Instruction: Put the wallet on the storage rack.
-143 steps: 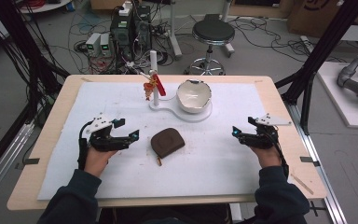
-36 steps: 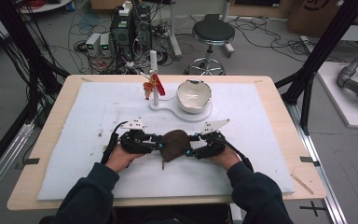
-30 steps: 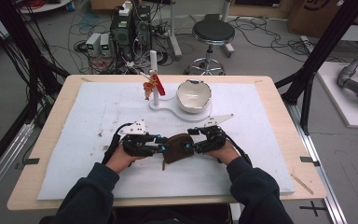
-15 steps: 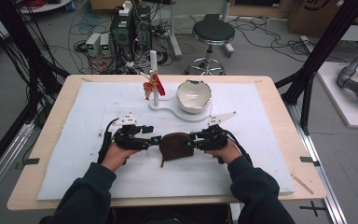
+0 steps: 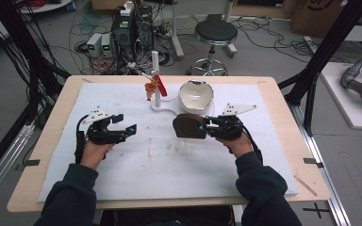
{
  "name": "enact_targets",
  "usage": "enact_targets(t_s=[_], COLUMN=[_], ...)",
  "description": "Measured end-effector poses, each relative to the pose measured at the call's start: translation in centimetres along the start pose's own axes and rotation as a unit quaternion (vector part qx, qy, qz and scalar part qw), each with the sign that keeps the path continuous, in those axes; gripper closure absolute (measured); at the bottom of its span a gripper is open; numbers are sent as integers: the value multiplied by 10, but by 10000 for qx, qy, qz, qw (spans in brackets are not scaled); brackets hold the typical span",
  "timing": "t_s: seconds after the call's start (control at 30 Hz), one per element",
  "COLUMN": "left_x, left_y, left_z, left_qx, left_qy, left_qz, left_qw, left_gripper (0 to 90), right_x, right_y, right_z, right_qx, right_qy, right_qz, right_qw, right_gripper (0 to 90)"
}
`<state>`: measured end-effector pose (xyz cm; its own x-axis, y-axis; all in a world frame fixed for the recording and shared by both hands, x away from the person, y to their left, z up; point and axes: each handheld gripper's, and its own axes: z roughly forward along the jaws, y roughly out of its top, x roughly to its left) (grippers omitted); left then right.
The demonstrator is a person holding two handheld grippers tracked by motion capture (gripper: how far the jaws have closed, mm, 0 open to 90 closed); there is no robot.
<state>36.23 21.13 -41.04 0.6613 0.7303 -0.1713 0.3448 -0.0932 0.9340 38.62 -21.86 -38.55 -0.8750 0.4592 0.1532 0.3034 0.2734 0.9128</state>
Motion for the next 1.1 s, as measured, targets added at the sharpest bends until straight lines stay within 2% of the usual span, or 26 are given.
enact_targets(t_s=[0.13,0.27,0.33,0.5,0.63,0.7,0.83,0.93,1.1], left_x=[7,9,9,10,10,10,12,12,12], left_y=[-1,-3,-3,-3,-4,-4,-4,-4,-4], left_z=[-5,-5,-5,-4,-3,-3,-4,-3,-3], left_qx=[-76,-55,-57,-62,-48,-52,-65,-73,-76], left_qy=[162,206,202,191,155,146,139,127,128], left_qz=[-48,-87,-87,-126,-159,-158,-185,-202,-204], left_qw=[9998,9997,9997,9997,9997,9998,9997,9997,9997], left_gripper=[205,205,205,206,208,209,209,210,211], right_x=[-3,-8,-13,-32,-46,-57,-66,-72,-79], right_y=[12,28,37,58,71,74,72,68,63], right_z=[-3,-6,-6,-5,0,5,8,12,23], right_qx=[-63,-166,-227,-381,-344,-350,-367,-274,-169], right_qy=[-130,-296,-452,-792,-1083,-1222,-1340,-1459,-1497], right_qz=[-106,-198,-267,-255,-339,-319,-243,-218,-232], right_qw=[9998,9992,9984,9958,9929,9914,9900,9887,9883], right_gripper=[668,668,669,668,668,668,668,668,668])
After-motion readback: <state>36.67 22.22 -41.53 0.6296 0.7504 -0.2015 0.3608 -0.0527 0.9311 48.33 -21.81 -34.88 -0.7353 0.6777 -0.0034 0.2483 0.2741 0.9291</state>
